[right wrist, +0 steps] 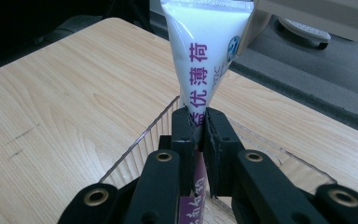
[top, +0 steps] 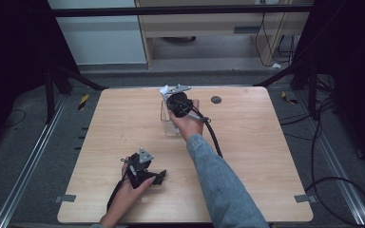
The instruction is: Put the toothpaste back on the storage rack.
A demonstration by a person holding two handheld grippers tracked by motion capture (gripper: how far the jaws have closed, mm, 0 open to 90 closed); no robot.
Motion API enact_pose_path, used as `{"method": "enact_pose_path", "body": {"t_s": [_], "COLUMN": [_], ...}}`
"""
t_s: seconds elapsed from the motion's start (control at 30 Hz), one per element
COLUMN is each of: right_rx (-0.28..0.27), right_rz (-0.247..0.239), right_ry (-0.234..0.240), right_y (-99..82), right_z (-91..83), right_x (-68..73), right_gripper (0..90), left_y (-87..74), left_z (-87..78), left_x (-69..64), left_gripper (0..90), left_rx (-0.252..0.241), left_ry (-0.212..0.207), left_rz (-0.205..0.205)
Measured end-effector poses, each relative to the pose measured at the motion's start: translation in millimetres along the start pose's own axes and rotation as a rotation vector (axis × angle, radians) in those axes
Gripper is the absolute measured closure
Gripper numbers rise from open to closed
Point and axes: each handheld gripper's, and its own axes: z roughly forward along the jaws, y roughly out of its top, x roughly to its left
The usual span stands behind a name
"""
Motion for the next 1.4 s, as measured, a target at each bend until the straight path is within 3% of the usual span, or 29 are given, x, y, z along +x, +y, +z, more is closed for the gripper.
{"method": "enact_pose_path", "body": {"t_s": [0.43, 0.6, 1.4], "right_rx": [0.000, 0.004, 0.010], "right_rz": [0.002, 0.005, 0.000], "right_ry": [-0.002, -0.004, 0.006], "right_y": [1.0, 0.9, -0.1], "right_z": [3.5, 4.5, 3.5], "right_x": [0.5, -0.7, -0.5], "right_gripper": [83.4, 89.5, 89.8], "left_y": [0.0, 0.0, 0.1], "left_z": [0.0, 0.0, 0.0], "left_x": [0.0, 0.0, 0.0], "left_gripper": [0.0, 0.0, 0.0], "left_rx": [0.000, 0.000, 0.000], "left_ry": [0.000, 0.000, -0.001], "left_rz": [0.000, 0.001, 0.001]}}
